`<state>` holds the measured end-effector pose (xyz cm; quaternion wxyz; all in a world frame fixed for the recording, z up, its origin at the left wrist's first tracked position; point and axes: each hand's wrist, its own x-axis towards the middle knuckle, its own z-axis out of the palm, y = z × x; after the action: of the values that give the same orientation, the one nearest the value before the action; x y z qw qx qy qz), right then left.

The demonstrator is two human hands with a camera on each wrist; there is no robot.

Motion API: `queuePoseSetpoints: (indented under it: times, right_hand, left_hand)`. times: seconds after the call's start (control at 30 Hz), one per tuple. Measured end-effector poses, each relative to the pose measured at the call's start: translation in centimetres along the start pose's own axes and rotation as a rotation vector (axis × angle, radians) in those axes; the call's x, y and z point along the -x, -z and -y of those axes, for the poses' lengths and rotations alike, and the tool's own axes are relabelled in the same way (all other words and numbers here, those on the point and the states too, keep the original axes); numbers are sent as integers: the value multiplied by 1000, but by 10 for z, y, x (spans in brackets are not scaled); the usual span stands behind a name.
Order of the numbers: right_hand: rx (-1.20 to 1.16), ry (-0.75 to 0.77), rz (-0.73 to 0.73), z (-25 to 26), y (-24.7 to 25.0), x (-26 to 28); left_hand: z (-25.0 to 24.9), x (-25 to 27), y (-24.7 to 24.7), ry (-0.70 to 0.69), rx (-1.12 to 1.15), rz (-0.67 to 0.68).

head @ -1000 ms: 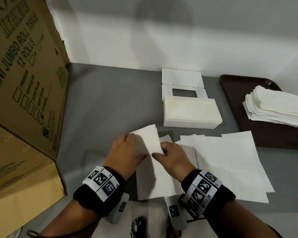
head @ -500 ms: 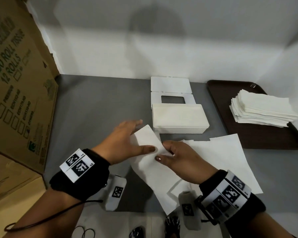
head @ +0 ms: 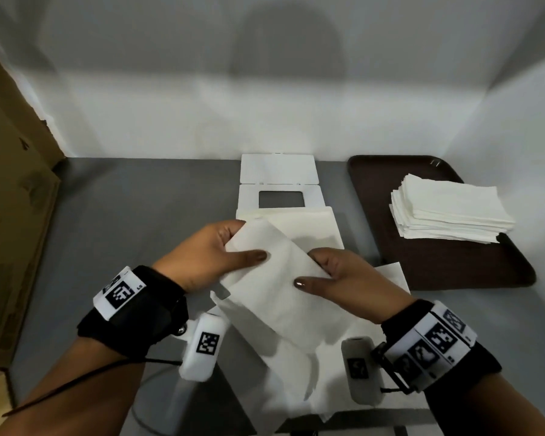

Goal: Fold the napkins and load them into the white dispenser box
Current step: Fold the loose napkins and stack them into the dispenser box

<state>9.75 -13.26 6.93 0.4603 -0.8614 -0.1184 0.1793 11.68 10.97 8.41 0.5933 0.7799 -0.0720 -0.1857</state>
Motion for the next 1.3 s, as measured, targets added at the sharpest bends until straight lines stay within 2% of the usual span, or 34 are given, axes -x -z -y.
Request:
queuePoseSetpoints:
  times: [0.13, 0.27, 0.37, 0.43, 0.5, 0.6, 0.77, 1.0, 1.3]
  right_hand:
    - [-272, -113, 34, -29, 30, -10]
    - [-561, -164, 1, -48, 48, -28]
    - [-618, -187, -122, -53, 57, -46]
    - [-542, -203, -244, -56, 61, -61]
    - [-324, -193, -353, -64, 64, -78]
    - [31, -186, -402, -72, 65, -93]
    - [257, -140, -428, -78, 56, -102]
    - [615, -19, -387, -79, 46, -105]
    - [672, 30, -368, -78, 45, -109]
  left_hand:
    - [5, -26, 1, -8, 64, -220]
    - [14, -49, -1, -1, 137, -366]
    - [21, -66, -7, 18, 131, -437]
    - [28, -76, -11, 30, 98, -503]
    - [35, -84, -14, 48, -23, -577]
    - [41, -91, -18, 66, -236, -660]
    - [44, -99, -25, 168, -539, -592]
    - [50, -99, -31, 251, -705, -524]
    - [46, -104, -33, 312, -832, -438]
